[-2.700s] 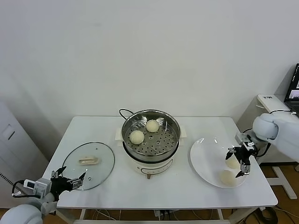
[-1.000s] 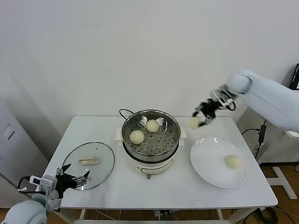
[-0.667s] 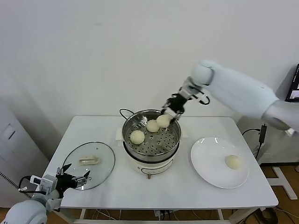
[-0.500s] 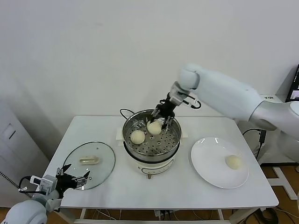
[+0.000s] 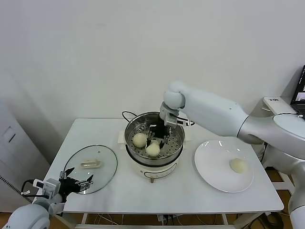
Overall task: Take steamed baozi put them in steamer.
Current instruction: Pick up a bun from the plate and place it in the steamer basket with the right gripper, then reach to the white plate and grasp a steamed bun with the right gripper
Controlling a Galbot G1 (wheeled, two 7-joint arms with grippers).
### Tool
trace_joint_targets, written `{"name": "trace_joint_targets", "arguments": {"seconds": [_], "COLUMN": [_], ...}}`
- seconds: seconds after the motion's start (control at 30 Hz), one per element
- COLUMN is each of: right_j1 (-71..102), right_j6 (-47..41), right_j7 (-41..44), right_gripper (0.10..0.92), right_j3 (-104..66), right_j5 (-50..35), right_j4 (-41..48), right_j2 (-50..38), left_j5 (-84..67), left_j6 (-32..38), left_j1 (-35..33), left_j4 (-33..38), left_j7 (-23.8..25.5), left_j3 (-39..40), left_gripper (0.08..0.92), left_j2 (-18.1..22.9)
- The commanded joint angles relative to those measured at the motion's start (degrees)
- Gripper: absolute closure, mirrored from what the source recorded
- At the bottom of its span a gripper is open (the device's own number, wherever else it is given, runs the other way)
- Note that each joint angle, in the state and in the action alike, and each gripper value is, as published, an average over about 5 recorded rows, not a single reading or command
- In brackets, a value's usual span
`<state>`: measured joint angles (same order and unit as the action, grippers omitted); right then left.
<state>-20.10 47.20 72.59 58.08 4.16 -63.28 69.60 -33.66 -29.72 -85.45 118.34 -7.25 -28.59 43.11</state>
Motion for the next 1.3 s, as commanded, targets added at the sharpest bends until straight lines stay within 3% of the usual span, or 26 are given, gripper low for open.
{"name": "trace_joint_targets", "arguments": {"seconds": [0.03,0.23,0.4,0.63,0.77,1.03,1.3], "right_j1": [3.4,2.6,-2.6,-13.8,-18.3,-15.3,-3.9], "right_j6": [2.8,2.2,-4.6,-26.6,-35.4,-38.4,-36.0], "right_j7": [0.2,-0.1,-0.7,0.3,2.1,2.7,-0.6], "right_gripper": [0.476,0.308,0.211,0.203,0.203,0.203,0.203], "right_j3": [-1.6,-3.6,-5.5,5.6,14.1,19.7,12.5], "right_j5": [6.3,6.4,2.5,-16.3,-23.0,-23.8,-17.7], "right_j4": [0.1,0.6,2.7,3.7,3.7,2.7,5.0], "right_j2": [1.0,0.3,-3.6,-16.9,-24.7,-37.5,-39.4], "left_j5": [-0.2,-0.6,-0.8,-1.3,-1.7,-2.0,-1.9], "left_j6": [0.0,0.0,0.0,0.0,-0.1,-0.2,-0.3], "left_j1": [0.2,-0.4,-1.3,-1.5,-1.3,-1.1,-0.9], "left_j4": [0.0,0.1,0.2,0.2,0.2,0.3,0.5], "left_j7": [0.0,0.0,0.0,0.0,0.0,0.0,0.0], "left_j3": [0.1,-0.9,-2.0,-2.8,-2.8,-2.9,-2.9], "left_gripper": [0.177,0.177,0.177,0.177,0.177,0.177,0.177], "left_j2": [-0.2,-0.4,-0.4,-0.7,-0.6,-0.8,-0.8]}}
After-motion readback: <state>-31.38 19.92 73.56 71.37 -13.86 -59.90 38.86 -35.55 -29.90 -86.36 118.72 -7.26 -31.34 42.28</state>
